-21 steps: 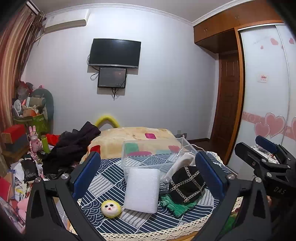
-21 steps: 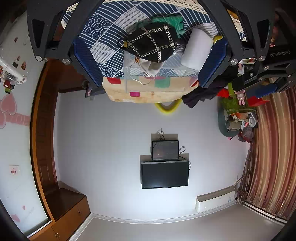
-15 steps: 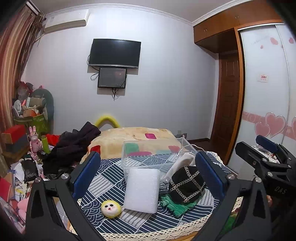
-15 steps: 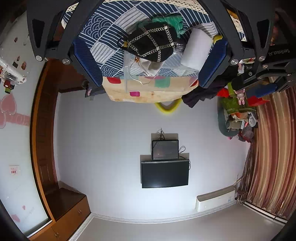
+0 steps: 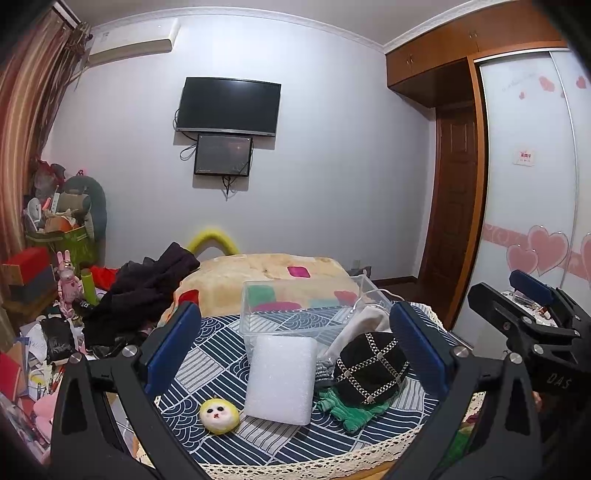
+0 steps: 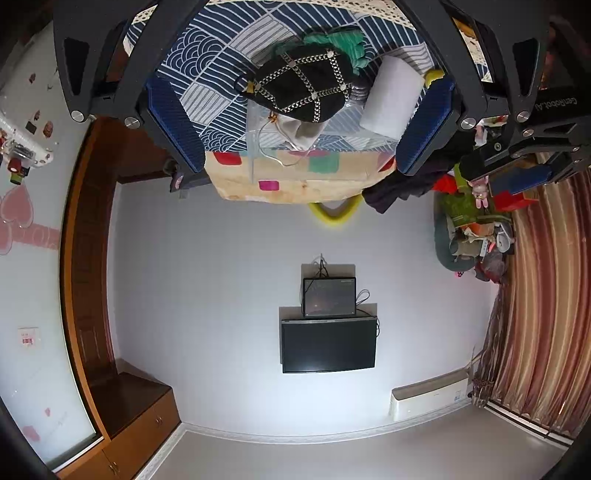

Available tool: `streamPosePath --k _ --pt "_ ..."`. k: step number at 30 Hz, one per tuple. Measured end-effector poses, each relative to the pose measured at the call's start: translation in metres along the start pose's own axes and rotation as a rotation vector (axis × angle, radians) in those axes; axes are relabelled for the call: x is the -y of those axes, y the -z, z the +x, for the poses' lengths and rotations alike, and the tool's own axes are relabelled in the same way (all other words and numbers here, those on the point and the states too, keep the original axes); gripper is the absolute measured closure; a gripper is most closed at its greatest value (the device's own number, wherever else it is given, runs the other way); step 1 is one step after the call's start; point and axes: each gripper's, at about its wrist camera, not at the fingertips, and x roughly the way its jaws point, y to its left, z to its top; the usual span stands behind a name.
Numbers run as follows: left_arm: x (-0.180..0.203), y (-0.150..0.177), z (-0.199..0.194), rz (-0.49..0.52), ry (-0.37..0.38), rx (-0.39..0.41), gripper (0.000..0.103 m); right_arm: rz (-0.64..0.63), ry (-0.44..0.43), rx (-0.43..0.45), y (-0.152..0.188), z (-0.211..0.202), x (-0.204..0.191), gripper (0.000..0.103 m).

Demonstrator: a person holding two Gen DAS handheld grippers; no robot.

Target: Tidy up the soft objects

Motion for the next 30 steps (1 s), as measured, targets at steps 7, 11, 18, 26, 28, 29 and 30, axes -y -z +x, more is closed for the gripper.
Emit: streamPosePath --k 7,11,18,26,28,29,30 --pt "-0.0001 -0.0009 0.0 -0.001 -0.001 0.002 0.0 0.0 0.004 0.004 -0.0018 -0.0007 -0.0012 0.0" --pt "-0.0001 -0.0013 -0.0006 -0.003 0.0 0.002 0.0 0.002 0.005 0.005 -0.0033 -0.0011 -0.0008 0.0" --pt "0.0007 -0.0021 -0.0005 0.0 0.001 0.005 0.0 0.004 0.001 0.0 -0.0033 -0.001 0.0013 0.0" --pt "0.002 -0.0014 -0.0013 -0.003 0.001 0.006 0.0 0.001 0.002 0.003 -0.0035 -0.0004 0.0004 0.0" --pt "0.0022 -0.0014 -0.0011 -0.004 0.001 0.006 0.0 0.002 0.001 0.003 -0.004 -0.0002 0.0008 0.0" --pt "0.0019 -0.0013 -0.0011 -0.003 0.001 0.005 0.0 0.002 0.001 0.004 -0.0038 -0.0004 0.0007 0.0" --pt "0.0022 -0.0014 -0.0011 -0.002 0.001 0.005 0.0 0.004 0.001 0.005 -0.0037 -0.0009 0.0004 0.0"
